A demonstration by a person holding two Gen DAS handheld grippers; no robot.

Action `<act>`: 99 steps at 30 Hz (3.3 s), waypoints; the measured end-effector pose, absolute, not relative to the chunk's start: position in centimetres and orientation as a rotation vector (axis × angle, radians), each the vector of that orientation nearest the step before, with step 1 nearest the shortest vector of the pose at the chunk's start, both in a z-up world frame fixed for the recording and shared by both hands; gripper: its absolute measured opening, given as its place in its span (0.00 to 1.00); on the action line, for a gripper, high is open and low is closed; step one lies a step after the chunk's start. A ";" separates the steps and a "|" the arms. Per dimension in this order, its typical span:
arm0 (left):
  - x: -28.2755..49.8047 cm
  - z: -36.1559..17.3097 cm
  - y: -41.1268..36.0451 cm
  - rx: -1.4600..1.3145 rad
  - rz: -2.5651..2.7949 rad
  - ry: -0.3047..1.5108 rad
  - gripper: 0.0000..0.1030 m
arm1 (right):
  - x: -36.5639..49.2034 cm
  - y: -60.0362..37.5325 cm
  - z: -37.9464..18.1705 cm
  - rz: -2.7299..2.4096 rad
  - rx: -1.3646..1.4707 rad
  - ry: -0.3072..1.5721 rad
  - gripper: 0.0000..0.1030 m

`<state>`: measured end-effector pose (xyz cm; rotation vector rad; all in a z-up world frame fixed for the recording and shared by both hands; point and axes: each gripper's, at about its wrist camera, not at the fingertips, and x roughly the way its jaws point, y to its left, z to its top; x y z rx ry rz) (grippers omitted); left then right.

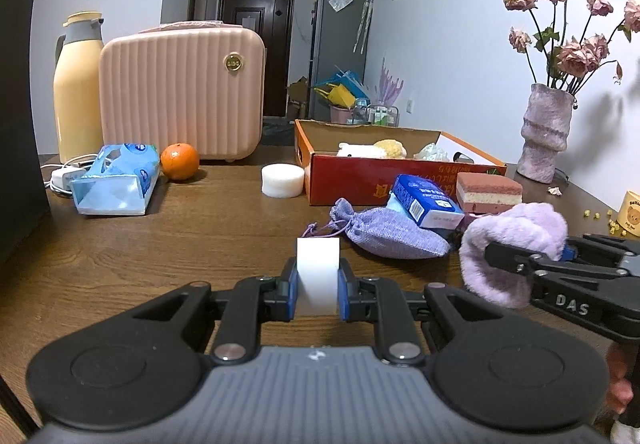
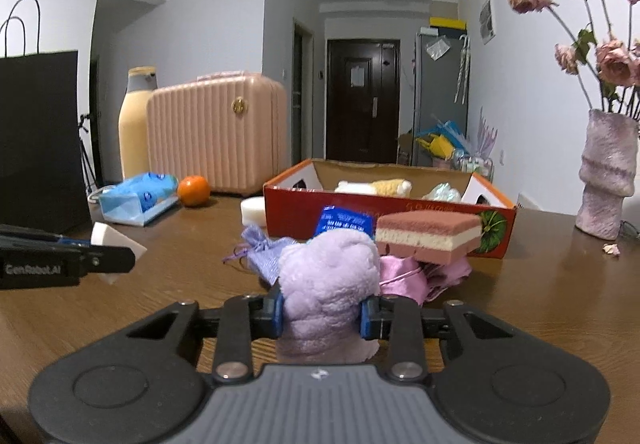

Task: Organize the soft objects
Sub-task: 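Grasp the lilac fluffy towel with the right gripper while the left gripper holds the cylinder, then lift the held cylinder and towel and carry both over the cardboard box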

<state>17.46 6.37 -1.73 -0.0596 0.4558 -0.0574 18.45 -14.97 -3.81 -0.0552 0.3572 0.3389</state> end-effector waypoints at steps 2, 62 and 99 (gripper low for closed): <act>17.3 -1.7 6.3 -0.058 -0.057 0.449 0.19 | 18.1 -15.3 -3.6 0.330 -0.047 0.344 0.31; 29.2 4.4 -2.6 -0.138 -0.070 0.238 0.19 | 29.8 -21.6 2.6 0.219 0.116 0.096 0.31; 41.8 2.6 -2.2 -0.101 -0.020 0.275 0.19 | 43.0 -22.9 1.0 0.218 0.019 0.191 0.31</act>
